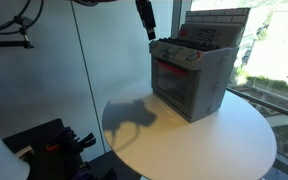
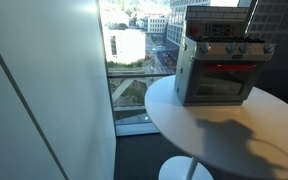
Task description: Turn the knob on the far right to the right
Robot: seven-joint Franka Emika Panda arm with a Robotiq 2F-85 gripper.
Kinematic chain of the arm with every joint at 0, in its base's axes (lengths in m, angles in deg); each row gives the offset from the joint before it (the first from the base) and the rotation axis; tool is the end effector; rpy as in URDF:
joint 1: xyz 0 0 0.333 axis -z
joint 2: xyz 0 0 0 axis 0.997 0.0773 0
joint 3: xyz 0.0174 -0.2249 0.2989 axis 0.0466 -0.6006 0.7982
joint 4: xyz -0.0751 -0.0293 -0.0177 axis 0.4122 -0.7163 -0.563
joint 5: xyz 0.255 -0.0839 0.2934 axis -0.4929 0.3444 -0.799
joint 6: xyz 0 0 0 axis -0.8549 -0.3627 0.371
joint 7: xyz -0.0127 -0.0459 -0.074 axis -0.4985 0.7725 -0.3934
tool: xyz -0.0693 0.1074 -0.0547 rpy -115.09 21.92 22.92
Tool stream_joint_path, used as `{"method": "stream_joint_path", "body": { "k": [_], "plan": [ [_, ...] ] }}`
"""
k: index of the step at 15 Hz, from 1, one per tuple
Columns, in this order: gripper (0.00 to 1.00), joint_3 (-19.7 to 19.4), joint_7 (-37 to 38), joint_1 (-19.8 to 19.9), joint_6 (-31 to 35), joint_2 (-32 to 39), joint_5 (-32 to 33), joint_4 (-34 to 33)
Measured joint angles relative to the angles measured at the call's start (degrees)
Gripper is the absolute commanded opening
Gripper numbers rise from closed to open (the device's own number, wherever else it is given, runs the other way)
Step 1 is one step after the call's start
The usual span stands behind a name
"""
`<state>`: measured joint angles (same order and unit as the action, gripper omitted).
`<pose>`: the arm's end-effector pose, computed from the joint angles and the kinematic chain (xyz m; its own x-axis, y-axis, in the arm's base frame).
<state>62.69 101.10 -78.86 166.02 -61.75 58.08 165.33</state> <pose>0.4338 -0.0960 0.5487 0.7914 -0.5500 0.2667 -0.4586 -0.8228 -0.3358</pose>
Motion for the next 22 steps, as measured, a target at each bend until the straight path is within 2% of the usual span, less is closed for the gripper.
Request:
{"method": "stream_joint_path", "body": {
  "k": [7, 10, 17, 22],
  "plan": [
    [1.0, 0.6, -0.3, 0.0, -16.7, -2.8, 7.4, -3.7],
    [1.0, 1.0, -1.1, 0.0, -21.9, -3.8, 9.2, -4.8],
    [1.0, 1.7, -4.9, 0.0, -30.2, -6.3, 12.1, -4.9],
    [1.0, 1.7, -5.5, 0.0, -30.9, -6.5, 12.3, -4.7]
  ]
}}
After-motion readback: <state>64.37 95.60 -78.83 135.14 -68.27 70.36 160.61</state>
